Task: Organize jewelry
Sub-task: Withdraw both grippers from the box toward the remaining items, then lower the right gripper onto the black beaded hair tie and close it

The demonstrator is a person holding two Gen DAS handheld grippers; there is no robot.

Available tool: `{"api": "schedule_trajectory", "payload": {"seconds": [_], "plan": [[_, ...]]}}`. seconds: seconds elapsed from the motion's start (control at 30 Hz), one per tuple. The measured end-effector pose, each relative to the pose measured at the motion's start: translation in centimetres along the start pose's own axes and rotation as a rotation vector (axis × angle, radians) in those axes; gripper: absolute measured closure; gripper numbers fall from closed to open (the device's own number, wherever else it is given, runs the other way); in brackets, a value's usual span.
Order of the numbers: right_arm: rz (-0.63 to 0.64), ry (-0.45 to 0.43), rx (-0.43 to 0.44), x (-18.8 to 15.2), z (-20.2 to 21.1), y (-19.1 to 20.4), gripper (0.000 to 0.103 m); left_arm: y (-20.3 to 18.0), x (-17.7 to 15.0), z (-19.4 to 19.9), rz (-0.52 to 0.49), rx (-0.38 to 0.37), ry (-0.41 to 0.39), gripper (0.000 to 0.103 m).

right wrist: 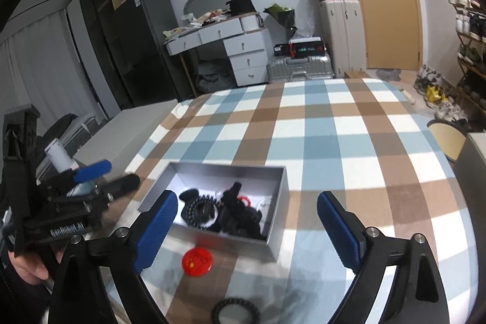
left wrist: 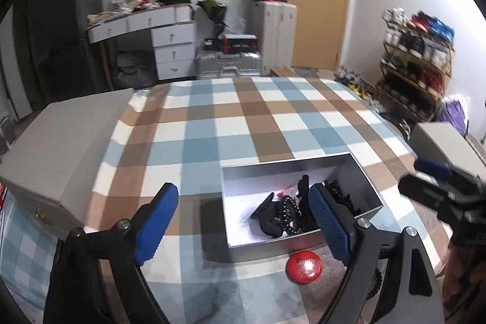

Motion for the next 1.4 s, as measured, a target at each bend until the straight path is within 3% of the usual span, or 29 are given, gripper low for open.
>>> {"api": "schedule_trajectory", "payload": {"seconds": [0.2,0.37,0.47,1.0,1.27,1.4], "plan": [[0.019,0.034,-0.014,-1.5,0.5,0.5,0.004,0.7,-1.3,0.8,0.049,0.041,0.006,0.013],[0.027,0.096,-0.042,-3.2,0.5,0.4,0.004,0.9,-1.9,2.0,0.027,0.097,-0.024,0.01],[0.014,0.13,-0.054,-4.3,0.6,0.2,0.004,1.1,-2.3,2.5,0.03,0.119,-0.039,0.002],[0.137,0.384,-0.084,-11.2,-1.3,1.5,0.004,3.3,-3.8,2.3,0.054,0.222,0.0,0.002],[0.141,0.433,-0.093,-12.1,-1.9,1.1,0.006,4.2,-3.7,2.6,0.077,0.233,-0.009,0.002],[0.22,0.451,-0.106,-13.0,-2.2,2.0,0.015,4.4,-3.8,2.3,0.079,0.242,-0.003,0.002]]}}
Point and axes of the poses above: each gripper's, at about its wrist camera, not at the fingertips, and z roughly against the way its jaws point, y to its left, x to its top, the point moved 9 cm from there along -z, roughly the way its jaws point, and after that the axes turned 5 degrees about -y, right-handed, at the moved point
